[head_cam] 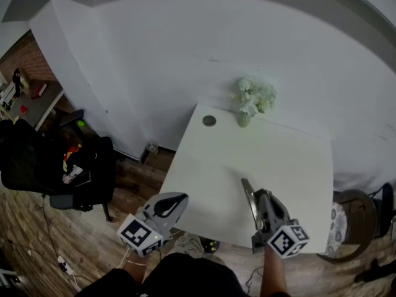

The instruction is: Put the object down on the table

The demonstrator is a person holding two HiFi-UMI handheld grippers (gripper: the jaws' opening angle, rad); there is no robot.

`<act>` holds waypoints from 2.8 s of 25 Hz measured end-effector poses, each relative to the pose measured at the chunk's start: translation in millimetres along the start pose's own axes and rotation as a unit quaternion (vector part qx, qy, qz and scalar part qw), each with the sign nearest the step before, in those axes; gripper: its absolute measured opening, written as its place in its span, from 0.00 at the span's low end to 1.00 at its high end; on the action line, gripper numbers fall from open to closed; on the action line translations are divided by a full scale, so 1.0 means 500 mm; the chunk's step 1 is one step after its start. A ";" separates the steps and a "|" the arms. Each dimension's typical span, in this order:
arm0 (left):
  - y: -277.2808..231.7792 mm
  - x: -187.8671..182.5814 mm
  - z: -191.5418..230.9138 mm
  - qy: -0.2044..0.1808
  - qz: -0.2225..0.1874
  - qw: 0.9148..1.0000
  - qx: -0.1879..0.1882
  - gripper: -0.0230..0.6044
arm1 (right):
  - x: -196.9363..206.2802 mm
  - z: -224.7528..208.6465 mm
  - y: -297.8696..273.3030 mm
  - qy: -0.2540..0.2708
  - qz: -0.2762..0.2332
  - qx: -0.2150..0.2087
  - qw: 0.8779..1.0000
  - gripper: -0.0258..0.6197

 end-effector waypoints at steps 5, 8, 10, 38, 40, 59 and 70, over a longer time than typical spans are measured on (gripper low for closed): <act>-0.022 -0.002 0.030 -0.005 0.005 1.000 0.000 0.04 | 0.005 -0.016 -0.028 -0.006 0.009 0.009 1.000 0.07; -0.042 -0.003 0.046 -0.001 0.008 1.000 0.002 0.03 | 0.013 -0.023 -0.046 -0.010 0.016 0.014 1.000 0.07; -0.053 -0.003 0.053 0.005 0.014 1.000 0.003 0.03 | 0.019 -0.031 -0.057 -0.012 0.022 0.019 1.000 0.07; -0.086 0.031 0.120 0.020 0.051 0.998 -0.005 0.03 | 0.117 -0.118 -0.140 -0.033 0.093 0.067 0.993 0.07; -0.085 0.033 0.120 0.019 0.053 0.998 -0.008 0.03 | 0.121 -0.122 -0.141 -0.033 0.097 0.068 0.992 0.07; -0.085 0.033 0.118 0.017 0.058 0.998 -0.009 0.03 | 0.173 -0.148 -0.127 -0.046 0.149 0.076 0.985 0.07; -0.092 0.033 0.118 0.018 0.058 0.998 -0.011 0.04 | 0.181 -0.175 -0.128 -0.052 0.172 0.080 0.980 0.08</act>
Point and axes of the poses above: the fingertips, and each gripper's own axes: y backward along the fingers, z to its left, x out of its underside, the point moved 10 cm from there along y, backward along the fingers, and after that the axes turned 8 degrees about -z, right-handed, at the moved point
